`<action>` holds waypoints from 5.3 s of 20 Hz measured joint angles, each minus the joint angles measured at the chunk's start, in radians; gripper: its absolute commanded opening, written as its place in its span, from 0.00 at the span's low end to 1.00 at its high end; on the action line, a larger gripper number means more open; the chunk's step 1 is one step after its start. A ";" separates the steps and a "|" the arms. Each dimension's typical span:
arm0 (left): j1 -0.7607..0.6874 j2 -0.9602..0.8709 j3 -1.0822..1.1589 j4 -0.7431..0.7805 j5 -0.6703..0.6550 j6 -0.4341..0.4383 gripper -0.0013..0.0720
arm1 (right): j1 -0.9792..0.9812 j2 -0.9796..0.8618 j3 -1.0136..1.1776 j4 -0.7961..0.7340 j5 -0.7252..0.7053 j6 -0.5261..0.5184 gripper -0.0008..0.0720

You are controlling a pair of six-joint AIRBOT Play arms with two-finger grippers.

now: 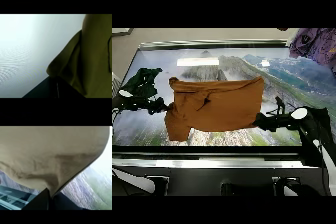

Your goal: Fold the clothes and pants, and hang the long-sleeved shirts on hangers.

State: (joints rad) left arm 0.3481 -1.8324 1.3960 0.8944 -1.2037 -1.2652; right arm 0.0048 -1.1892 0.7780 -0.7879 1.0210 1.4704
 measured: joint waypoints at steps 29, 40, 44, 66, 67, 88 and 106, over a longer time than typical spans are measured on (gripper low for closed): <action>0.005 0.911 0.488 0.419 -0.076 -0.381 0.04 | 0.002 0.144 1.276 -0.708 0.409 0.253 0.05; -0.158 0.257 0.175 0.441 0.118 -0.313 0.04 | 0.000 -0.577 1.165 -0.631 0.283 0.287 0.05; -0.221 0.076 0.217 0.433 0.196 -0.308 0.22 | 0.000 -0.731 1.163 -0.575 0.239 0.311 0.22; 0.119 0.561 -0.223 0.396 -0.143 -0.284 0.88 | -0.401 -0.262 0.323 -0.290 0.486 -0.140 0.83; 0.122 0.573 -0.240 0.395 -0.143 -0.283 0.88 | -0.406 -0.251 0.260 -0.275 0.464 -0.160 0.83; 0.172 0.602 -0.307 0.357 -0.151 -0.386 0.89 | -0.418 -0.230 -0.111 -0.050 0.198 -0.407 0.05; 0.258 0.582 -0.780 0.017 -0.004 0.044 0.89 | -0.418 -0.201 -0.114 -0.009 0.193 -0.353 0.05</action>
State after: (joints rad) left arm 0.6064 -1.2507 0.6159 0.9115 -1.2079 -1.2213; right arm -0.4129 -1.3907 0.6636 -0.7967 1.2140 1.1172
